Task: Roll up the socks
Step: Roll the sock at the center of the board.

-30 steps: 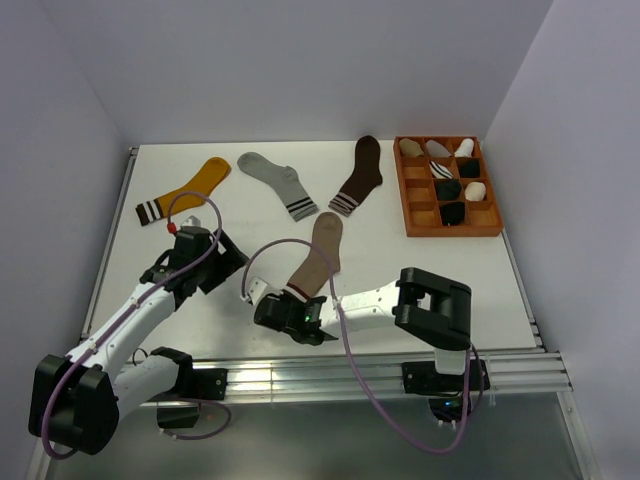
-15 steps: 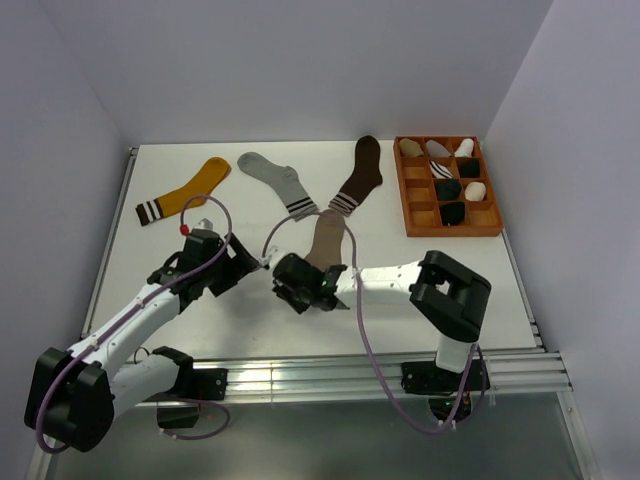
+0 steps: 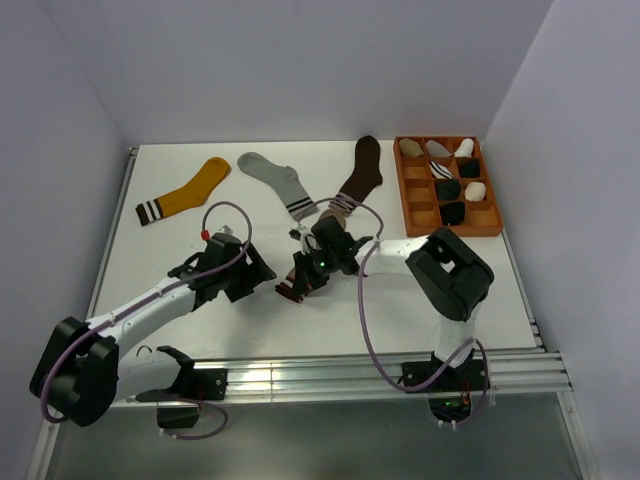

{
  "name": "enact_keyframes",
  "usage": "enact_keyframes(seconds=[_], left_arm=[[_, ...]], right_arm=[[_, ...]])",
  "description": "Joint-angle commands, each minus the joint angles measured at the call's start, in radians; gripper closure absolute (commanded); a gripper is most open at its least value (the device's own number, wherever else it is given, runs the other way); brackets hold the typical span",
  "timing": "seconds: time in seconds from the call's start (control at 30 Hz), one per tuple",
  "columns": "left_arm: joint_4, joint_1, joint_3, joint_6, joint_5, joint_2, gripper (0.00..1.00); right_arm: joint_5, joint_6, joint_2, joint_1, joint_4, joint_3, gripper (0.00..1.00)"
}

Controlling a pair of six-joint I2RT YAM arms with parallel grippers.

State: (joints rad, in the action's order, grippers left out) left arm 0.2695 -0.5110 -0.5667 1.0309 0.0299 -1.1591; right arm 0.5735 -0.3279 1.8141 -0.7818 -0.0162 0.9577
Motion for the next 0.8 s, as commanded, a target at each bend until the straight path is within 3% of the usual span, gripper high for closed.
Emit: enact_keyframes(seconds=[0.0,0.43,0.77], left_arm=[[-0.049,-0.021,-0.001,0.029,0.008,-0.027,0.20],[-0.115,-0.070,0.037,0.069,0.010,-0.031,0.33],[-0.211,-0.081,0.059,0.141,0.071,-0.077,0.33]], right_arm=[[0.226,-0.108,0.060,0.064,-0.114,-0.013,1.00],[0.364,-0.283,0.192,0.165,-0.261,-0.071,1.00],[0.279,-0.174,0.136,0.159,-0.160,-0.051,1.00]])
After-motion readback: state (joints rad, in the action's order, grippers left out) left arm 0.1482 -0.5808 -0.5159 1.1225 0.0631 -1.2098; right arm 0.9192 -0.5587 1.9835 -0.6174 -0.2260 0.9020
